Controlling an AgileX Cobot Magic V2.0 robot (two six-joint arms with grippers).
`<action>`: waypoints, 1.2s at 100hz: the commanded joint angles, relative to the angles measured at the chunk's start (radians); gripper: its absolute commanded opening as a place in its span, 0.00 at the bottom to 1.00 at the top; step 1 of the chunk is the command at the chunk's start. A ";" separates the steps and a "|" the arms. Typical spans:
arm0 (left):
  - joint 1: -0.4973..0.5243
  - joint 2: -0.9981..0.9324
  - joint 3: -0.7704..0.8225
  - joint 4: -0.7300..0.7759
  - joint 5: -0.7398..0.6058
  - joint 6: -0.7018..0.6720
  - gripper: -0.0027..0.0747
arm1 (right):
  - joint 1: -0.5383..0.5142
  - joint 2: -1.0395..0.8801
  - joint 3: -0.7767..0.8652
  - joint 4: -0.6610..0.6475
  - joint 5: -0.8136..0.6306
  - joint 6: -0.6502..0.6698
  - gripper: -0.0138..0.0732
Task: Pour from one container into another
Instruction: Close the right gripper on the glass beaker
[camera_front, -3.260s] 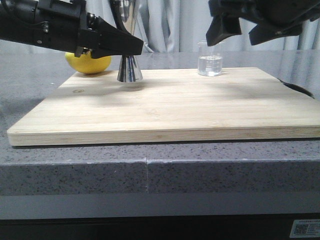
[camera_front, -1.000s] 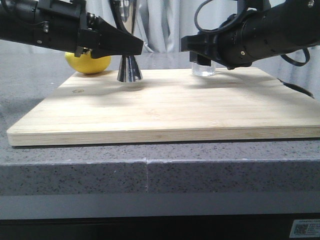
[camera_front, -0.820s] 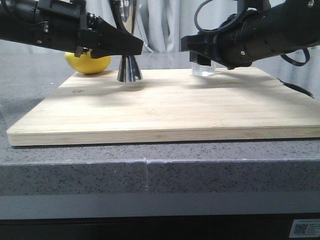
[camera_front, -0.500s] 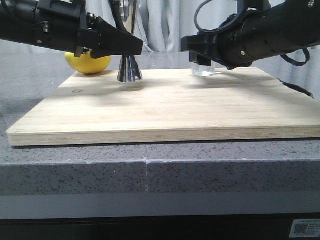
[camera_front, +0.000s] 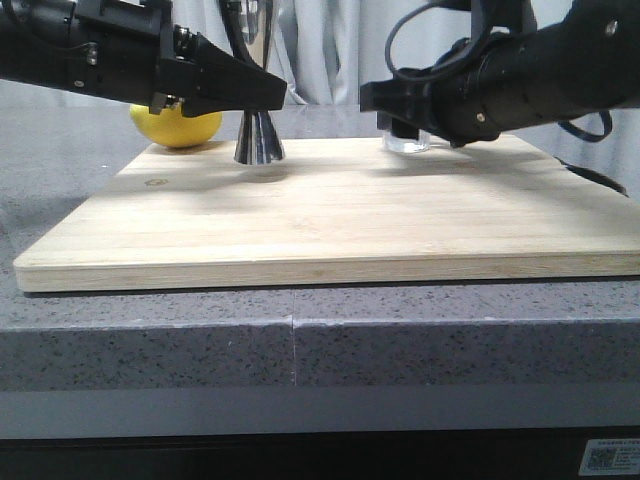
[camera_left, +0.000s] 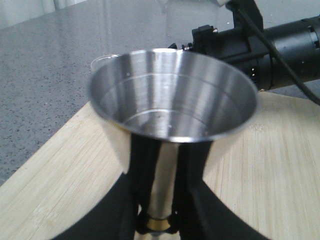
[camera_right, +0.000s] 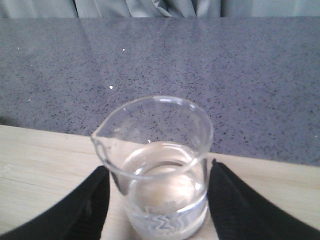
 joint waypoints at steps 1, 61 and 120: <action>0.003 -0.045 -0.029 -0.074 0.066 0.003 0.04 | -0.004 -0.030 -0.031 -0.014 -0.101 0.000 0.60; 0.003 -0.045 -0.029 -0.074 0.066 0.003 0.04 | -0.004 0.013 -0.105 -0.016 -0.066 0.000 0.60; 0.003 -0.045 -0.029 -0.074 0.066 0.003 0.04 | -0.004 0.013 -0.105 -0.021 -0.061 0.000 0.49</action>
